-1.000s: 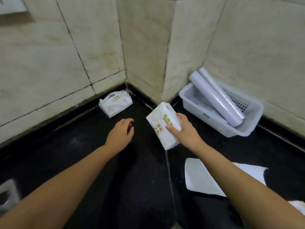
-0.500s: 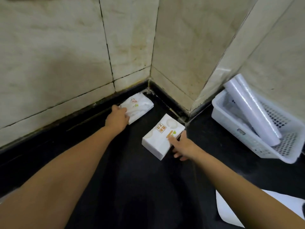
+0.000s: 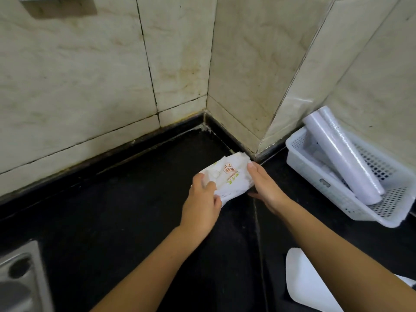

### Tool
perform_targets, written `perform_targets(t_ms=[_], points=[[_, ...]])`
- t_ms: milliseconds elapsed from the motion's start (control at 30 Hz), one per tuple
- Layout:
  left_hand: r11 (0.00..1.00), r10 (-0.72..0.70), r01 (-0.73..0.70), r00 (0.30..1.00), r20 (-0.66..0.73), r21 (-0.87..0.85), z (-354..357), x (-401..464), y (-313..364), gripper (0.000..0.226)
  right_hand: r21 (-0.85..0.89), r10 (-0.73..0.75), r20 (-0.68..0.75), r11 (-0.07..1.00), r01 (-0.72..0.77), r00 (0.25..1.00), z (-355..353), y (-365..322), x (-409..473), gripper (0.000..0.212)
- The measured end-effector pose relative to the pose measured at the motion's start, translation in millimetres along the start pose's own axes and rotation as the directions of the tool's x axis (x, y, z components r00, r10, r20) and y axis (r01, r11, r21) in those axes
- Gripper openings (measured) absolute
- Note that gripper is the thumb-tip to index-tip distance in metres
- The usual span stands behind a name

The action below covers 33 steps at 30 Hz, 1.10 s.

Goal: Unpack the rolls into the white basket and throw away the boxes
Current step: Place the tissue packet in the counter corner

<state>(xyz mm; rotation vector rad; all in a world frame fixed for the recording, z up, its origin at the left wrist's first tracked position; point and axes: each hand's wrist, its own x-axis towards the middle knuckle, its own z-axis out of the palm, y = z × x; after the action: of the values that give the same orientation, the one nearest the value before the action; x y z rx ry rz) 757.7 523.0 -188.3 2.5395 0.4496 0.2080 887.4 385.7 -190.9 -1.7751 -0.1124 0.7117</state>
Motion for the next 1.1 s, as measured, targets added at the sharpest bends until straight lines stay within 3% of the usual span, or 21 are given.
perform_targets(t_ms=[100, 167, 233, 300, 367, 533, 633, 800, 900, 1100], points=[[0.939, -0.038, 0.03, 0.999, -0.017, -0.342, 3.7, -15.2, -2.7, 0.044, -0.154, -0.099, 0.076, 0.982, 0.11, 0.992, -5.4, -0.1, 3.6, 0.041], [0.732, -0.243, 0.176, 0.97, -0.011, -0.659, 3.1, -26.8, -4.7, 0.061, -0.225, -0.12, 0.087, 0.965, 0.137, 0.989, -7.4, -4.3, 10.0, 0.035], [0.417, -0.444, 0.374, 0.879, 0.174, -0.828, 3.1, -30.7, -3.8, 0.062, -0.26, -0.119, 0.12, 0.955, 0.147, 0.986, -6.6, -11.1, 19.5, 0.031], [0.162, -0.448, 0.523, 0.795, 0.41, -0.837, 5.7, -27.7, 1.4, 0.056, -0.304, -0.101, 0.17, 0.941, 0.149, 0.98, -3.4, -18.1, 28.3, 0.03], [0.087, -0.395, 0.54, 0.79, 0.468, -0.837, 9.5, -23.0, 10.2, 0.053, -0.313, -0.071, 0.196, 0.941, 0.131, 0.978, -1.7, -21.2, 34.1, 0.029], [0.003, -0.504, 0.491, 0.753, 0.423, -0.871, 20.3, 3.7, 18.6, 0.06, -0.221, -0.024, 0.101, 0.974, 0.045, 0.995, -0.7, -5.1, 38.3, 0.031], [0.077, -0.546, 0.551, 0.721, 0.427, -0.831, 16.3, 34.6, 8.6, 0.069, -0.237, -0.066, 0.019, 0.969, 0.069, 0.998, 12.6, -3.7, 55.7, 0.033], [0.286, -0.59, 0.539, 0.751, 0.298, -0.792, -9.4, 108.0, -20.9, 0.064, -0.205, -0.107, -0.044, 0.974, 0.096, 0.993, 45.6, -40.8, 121.9, 0.035], [0.225, -0.645, 0.552, 0.702, 0.302, -0.803, -26.2, 152.0, -34.2, 0.066, -0.235, -0.16, -0.042, 0.961, 0.146, 0.986, 67.8, -67.2, 165.3, 0.039], [0.134, -0.67, 0.42, 0.706, 0.23, -0.898, -37.6, 184.7, -51.1, 0.051, -0.314, -0.16, -0.024, 0.938, 0.145, 0.987, 87.1, -80.5, 202.9, 0.043]])
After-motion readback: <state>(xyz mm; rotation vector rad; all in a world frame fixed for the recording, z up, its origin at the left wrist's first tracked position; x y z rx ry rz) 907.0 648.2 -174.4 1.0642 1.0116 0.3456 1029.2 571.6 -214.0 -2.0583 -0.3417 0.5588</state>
